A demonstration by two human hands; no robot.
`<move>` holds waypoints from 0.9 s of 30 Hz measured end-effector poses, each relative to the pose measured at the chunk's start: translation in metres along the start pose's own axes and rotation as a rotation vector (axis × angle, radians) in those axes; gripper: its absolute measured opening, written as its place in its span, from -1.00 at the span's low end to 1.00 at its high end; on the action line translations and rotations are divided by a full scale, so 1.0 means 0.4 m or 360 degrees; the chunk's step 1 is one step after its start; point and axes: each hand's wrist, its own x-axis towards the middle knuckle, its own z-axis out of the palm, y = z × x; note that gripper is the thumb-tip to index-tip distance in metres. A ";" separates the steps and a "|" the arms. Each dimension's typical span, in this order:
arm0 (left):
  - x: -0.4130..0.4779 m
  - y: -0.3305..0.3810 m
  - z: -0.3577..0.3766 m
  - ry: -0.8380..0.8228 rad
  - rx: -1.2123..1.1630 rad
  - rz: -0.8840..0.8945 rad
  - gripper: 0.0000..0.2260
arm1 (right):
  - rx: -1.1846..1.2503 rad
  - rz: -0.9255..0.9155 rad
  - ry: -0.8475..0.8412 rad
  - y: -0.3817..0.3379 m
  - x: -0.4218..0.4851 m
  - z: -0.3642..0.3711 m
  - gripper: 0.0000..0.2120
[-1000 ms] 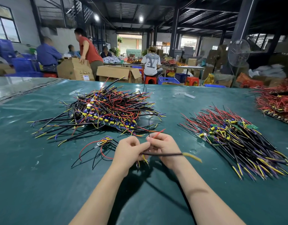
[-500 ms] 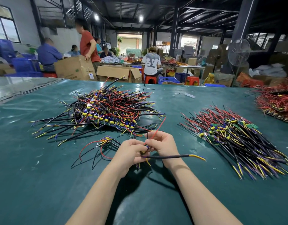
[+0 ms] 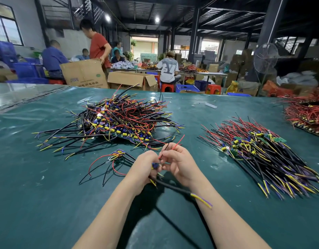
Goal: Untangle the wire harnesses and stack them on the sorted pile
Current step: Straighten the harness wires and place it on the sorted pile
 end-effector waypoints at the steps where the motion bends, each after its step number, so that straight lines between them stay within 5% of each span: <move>1: 0.000 -0.001 0.000 0.0016 0.0043 0.0026 -0.79 | 0.0006 -0.0005 0.0051 0.000 0.000 -0.003 -0.77; 13: 0.008 -0.007 -0.014 0.0046 0.0141 0.0307 -0.79 | -0.0149 -0.0057 0.0191 0.004 0.002 -0.003 -0.79; 21: -0.003 -0.005 -0.021 0.0101 0.0107 0.0289 -0.79 | -0.0863 -0.0116 0.0315 0.001 -0.003 0.016 -0.77; 25: -0.008 -0.004 -0.011 0.0098 0.0050 0.0254 -0.79 | -0.1548 -0.0253 0.0402 -0.009 0.004 0.013 -0.79; 27: -0.010 0.000 -0.009 0.0114 0.0035 0.0261 -0.79 | -0.1428 -0.0219 0.0339 -0.013 0.004 0.012 -0.78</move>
